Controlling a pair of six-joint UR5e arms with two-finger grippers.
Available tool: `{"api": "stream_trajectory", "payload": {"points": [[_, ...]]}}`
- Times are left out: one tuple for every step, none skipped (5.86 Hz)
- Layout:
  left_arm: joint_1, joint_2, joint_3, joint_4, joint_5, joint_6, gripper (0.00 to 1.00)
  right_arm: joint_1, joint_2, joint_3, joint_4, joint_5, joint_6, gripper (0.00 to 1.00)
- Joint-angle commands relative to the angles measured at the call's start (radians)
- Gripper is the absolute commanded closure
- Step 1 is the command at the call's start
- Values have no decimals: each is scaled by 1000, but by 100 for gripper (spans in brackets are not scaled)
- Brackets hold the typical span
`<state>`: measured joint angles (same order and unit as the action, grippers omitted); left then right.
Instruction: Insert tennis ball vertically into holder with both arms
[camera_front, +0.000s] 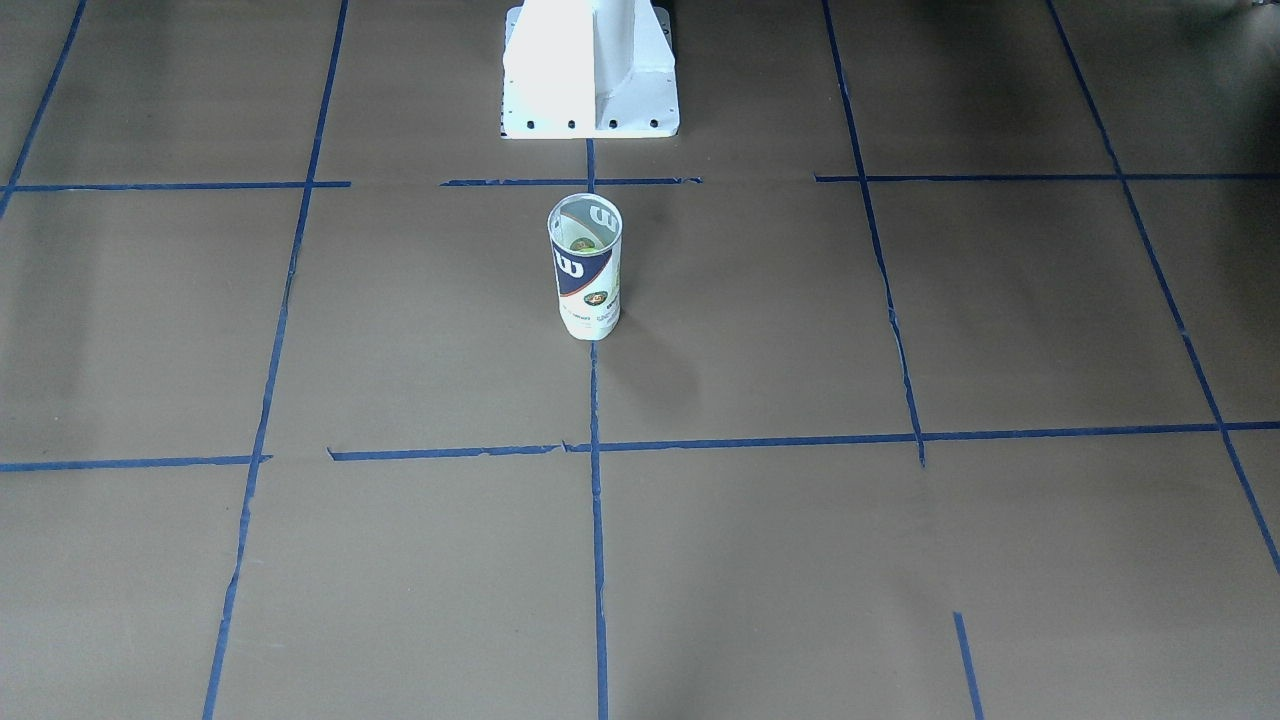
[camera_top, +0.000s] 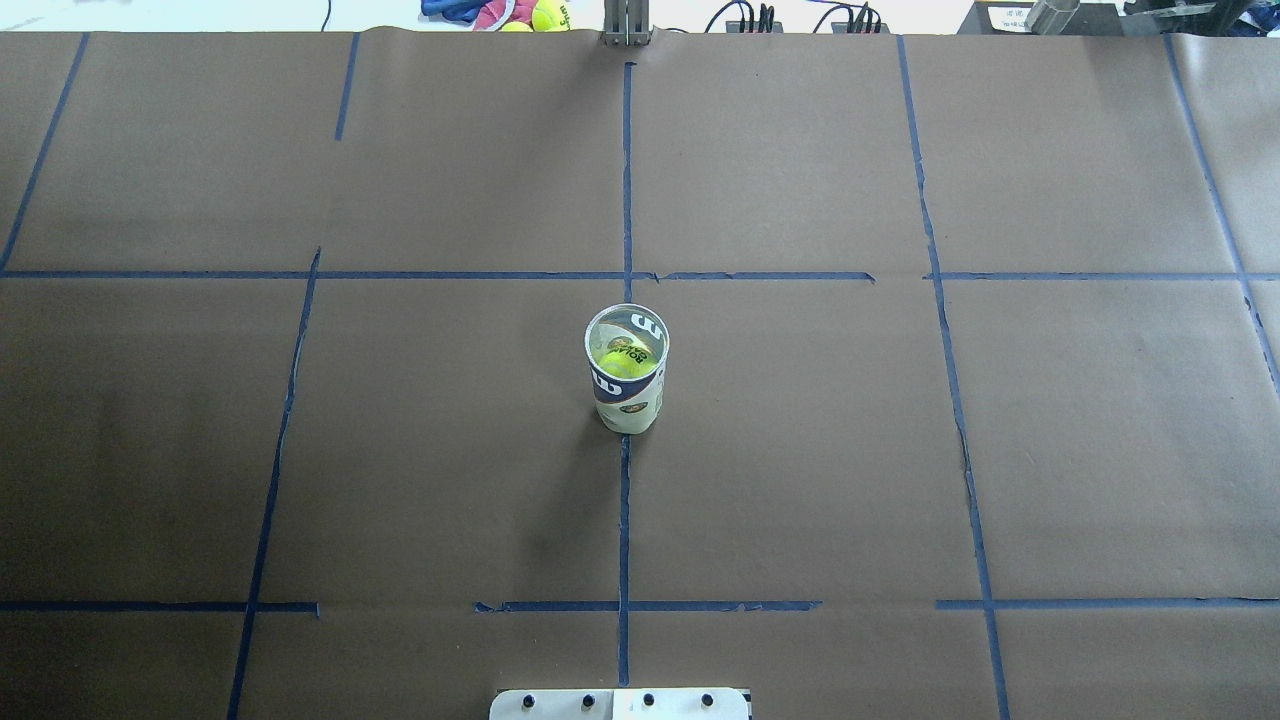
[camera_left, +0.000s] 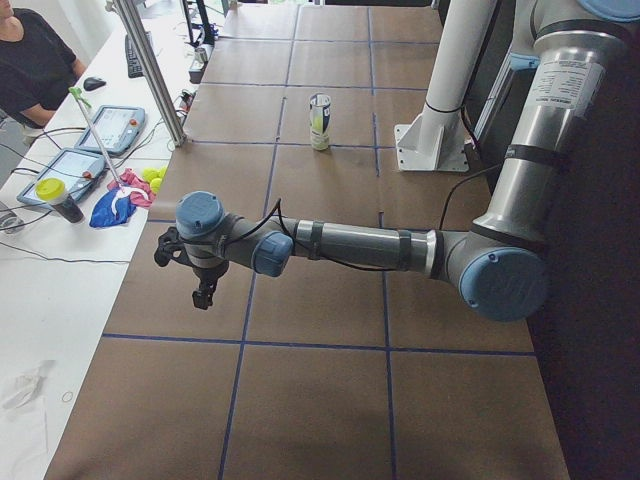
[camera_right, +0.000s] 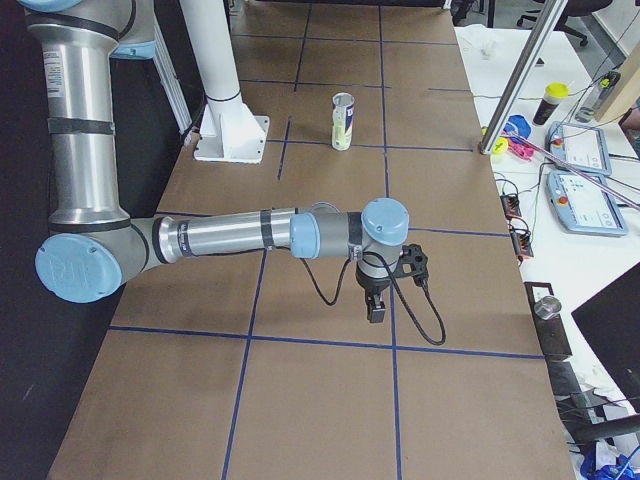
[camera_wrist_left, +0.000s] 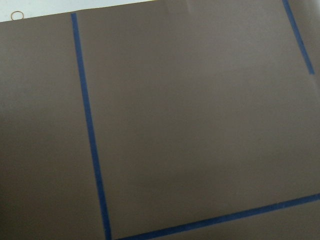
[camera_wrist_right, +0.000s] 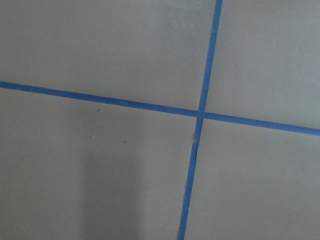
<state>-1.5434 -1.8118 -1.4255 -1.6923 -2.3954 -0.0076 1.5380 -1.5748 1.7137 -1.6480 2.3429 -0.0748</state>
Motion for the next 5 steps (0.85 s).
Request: {"api": "stream_trajectory", "payload": {"points": [[-58, -3, -76, 291, 4, 188, 0, 8, -19, 1, 1, -4, -3, 1], [-79, 3, -131, 439, 12, 154, 0, 8, -21, 0, 1, -2, -3, 1], [-72, 12, -217, 557, 40, 153, 0, 8, -21, 3, 1, -2, -3, 1], [-64, 63, -243, 557, 206, 152, 0, 8, -21, 1, 1, -2, -3, 1], [-41, 100, -251, 537, 209, 155, 0, 8, -21, 0, 1, -2, -5, 1]]}}
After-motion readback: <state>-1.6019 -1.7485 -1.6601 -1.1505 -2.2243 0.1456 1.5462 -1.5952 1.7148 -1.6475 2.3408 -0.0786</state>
